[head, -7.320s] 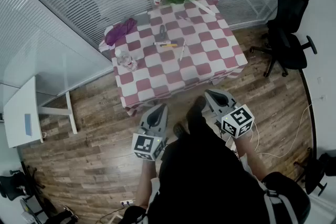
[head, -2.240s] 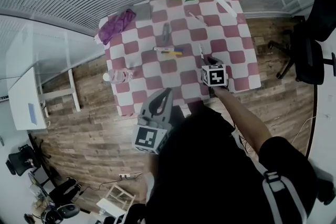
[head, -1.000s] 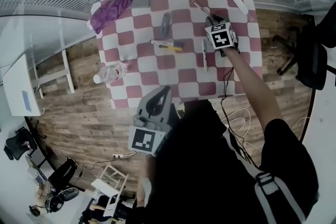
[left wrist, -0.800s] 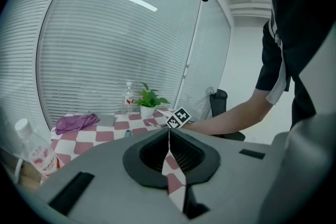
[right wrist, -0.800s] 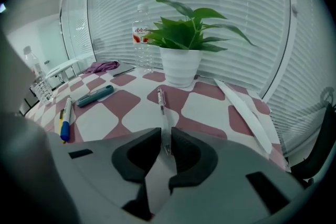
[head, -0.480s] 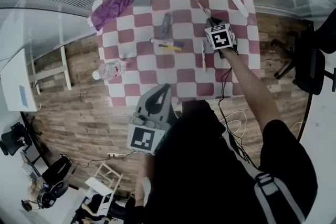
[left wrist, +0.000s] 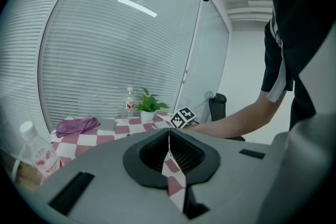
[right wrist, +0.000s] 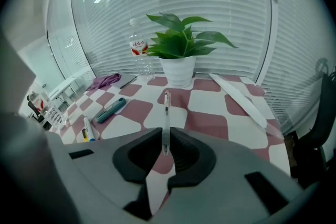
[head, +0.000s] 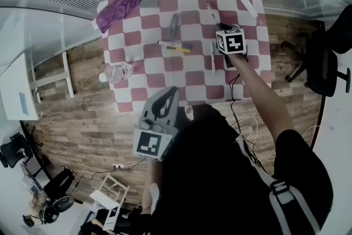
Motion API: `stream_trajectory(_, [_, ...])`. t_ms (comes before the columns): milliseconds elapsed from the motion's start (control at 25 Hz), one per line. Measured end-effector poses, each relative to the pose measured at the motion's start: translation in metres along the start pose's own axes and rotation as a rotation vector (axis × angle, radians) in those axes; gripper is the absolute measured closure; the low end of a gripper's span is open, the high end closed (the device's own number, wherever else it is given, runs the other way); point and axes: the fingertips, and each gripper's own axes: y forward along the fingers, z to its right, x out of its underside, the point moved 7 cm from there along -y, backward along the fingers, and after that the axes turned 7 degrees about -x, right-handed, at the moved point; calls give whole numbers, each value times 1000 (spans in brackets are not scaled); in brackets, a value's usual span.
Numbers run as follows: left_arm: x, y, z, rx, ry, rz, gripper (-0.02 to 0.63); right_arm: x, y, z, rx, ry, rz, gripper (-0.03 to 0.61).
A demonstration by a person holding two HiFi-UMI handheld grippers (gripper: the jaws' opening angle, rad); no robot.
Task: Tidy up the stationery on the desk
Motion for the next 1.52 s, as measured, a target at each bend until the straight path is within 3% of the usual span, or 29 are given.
stream_trajectory(360, [-3,9,-19,114,13,19,581,25,-38,-51,29,87,36,518])
stream_trajectory(840, [10,18,-53,320,82,21,581,90,-53,-127,95,222,-13,517])
stream_trajectory(1160, [21,15,-68,423,109,-8,581,121,-47,-139,198,273,-26,517])
stream_trajectory(1520, [30,8,-68,487,140,-41,581,131,-37,-139,263,238,-41,512])
